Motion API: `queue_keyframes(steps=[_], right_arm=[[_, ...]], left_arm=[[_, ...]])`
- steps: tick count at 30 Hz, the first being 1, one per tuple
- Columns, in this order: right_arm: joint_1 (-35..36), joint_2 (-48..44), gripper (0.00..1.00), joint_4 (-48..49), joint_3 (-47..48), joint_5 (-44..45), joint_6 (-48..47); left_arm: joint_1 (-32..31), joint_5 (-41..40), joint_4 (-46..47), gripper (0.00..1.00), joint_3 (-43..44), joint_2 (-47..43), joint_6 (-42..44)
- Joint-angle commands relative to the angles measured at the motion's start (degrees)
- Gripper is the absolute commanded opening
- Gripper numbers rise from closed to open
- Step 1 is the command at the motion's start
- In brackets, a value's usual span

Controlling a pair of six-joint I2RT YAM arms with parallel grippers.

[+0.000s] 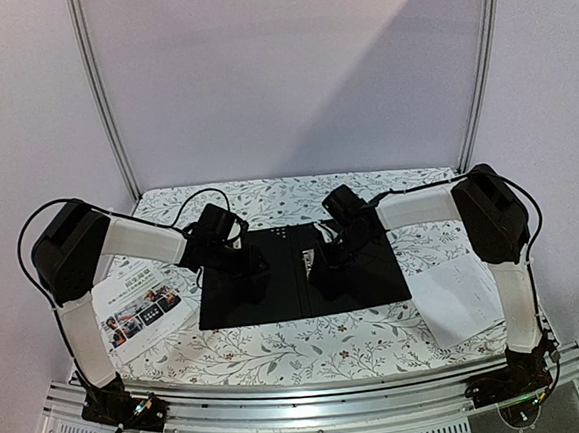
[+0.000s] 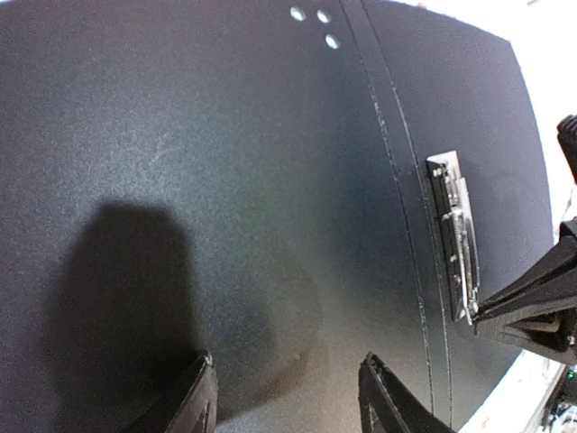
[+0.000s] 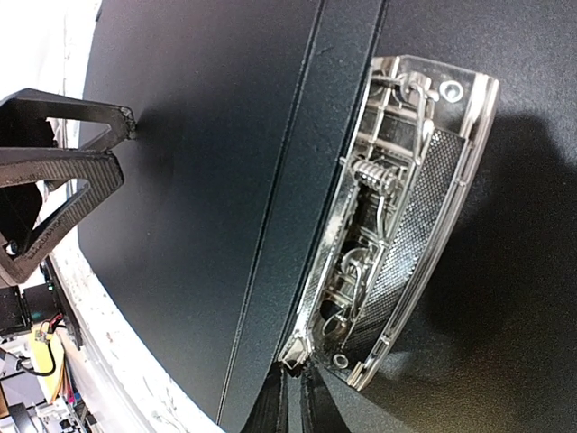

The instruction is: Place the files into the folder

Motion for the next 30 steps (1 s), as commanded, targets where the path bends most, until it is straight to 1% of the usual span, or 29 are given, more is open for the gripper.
queue_keyframes(steps=[1, 6, 9, 13, 15, 17, 21, 24, 27, 30], right_arm=[[0.4, 5.1, 0.05, -5.7, -0.1, 9.3, -1.7], [0.4, 5.5, 0.04, -7.9, 0.0, 13.7, -2.9], [0.3, 5.3, 0.03, -8.1, 0.1, 13.8, -3.2], [0.1, 2.2, 0.03, -7.9, 0.3, 15.4, -3.1], [0.1, 0.1, 0.03, -7.3, 0.6, 14.8, -3.1], [0.2, -2.3, 0.04, -4.1, 1.1, 10.4, -3.2], [0.6, -6.7, 0.11, 3.2, 0.8, 0.4, -2.2], [0.7, -9.0, 0.16, 3.5, 0.7, 2.6, -2.4], [0.5, -8.6, 0.26, 2.1, 0.8, 4.1, -3.3], [0.5, -7.1, 0.33, 1.2, 0.7, 3.1, -2.8]], left_arm=[[-0.5, 0.0, -2.2, 0.54, -0.7, 2.7, 0.4], [-0.5, 0.0, -2.3, 0.54, -0.7, 2.7, 0.5], [-0.5, 0.0, -2.2, 0.54, -0.7, 2.9, 0.5], [-0.5, -0.5, -2.4, 0.54, -0.8, 3.0, 0.7], [-0.5, -0.4, -2.2, 0.54, -0.9, 3.2, 0.7], [-0.5, -0.1, -1.6, 0.54, -1.1, 3.3, 0.6], [-0.5, 0.0, -1.9, 0.54, -0.3, 3.9, 1.3], [-0.5, 0.0, -2.3, 0.55, 0.1, 4.3, 1.5], [-0.5, 0.2, -2.3, 0.55, 0.2, 4.3, 1.6], [-0.5, -0.1, -2.4, 0.55, 0.4, 4.2, 1.7]])
